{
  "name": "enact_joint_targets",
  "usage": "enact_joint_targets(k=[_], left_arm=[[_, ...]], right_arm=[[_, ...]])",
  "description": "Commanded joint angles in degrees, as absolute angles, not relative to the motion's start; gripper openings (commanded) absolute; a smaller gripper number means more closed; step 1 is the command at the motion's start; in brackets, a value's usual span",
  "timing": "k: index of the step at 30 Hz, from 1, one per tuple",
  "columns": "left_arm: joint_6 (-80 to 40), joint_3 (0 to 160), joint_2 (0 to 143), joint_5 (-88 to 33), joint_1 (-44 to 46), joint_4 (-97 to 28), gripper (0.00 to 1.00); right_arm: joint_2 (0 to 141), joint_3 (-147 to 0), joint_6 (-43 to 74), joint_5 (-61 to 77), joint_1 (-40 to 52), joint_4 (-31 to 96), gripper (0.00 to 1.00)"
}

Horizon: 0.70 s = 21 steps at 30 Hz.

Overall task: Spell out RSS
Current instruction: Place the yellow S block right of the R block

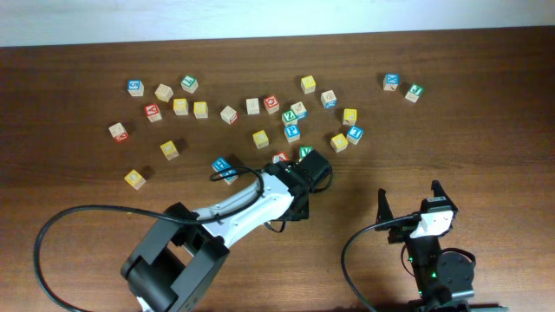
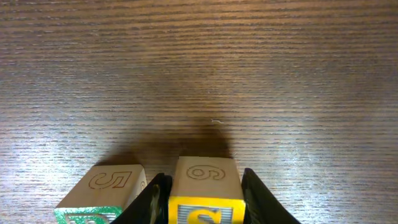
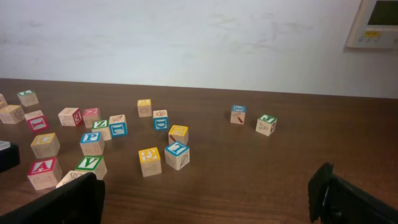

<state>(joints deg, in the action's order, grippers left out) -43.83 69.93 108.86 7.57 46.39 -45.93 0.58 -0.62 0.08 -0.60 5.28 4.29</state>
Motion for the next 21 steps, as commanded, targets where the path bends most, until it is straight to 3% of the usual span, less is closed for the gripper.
enact_joint_targets(k=[1, 8, 12, 21], left_arm=[[-44.34, 69.36, 108.03, 6.15, 46.46, -45.89, 0.26], [-44.31, 69.34, 108.03, 5.58, 46.46, -46.13, 0.23], [-44.29, 69.56, 108.03, 5.63, 46.44, -46.00, 0.35], [-43.81, 71.29, 108.01, 6.35, 43.68, -46.02, 0.36]], right_arm=[[0.21, -0.32, 0.49, -1.10, 4.84, 4.69, 0.98], [0.21, -0.32, 0.49, -1.10, 4.84, 4.69, 0.98], [0.21, -0.32, 0.49, -1.10, 4.84, 4.69, 0.98], [0.21, -0.32, 0.49, -1.10, 4.84, 4.69, 0.98]])
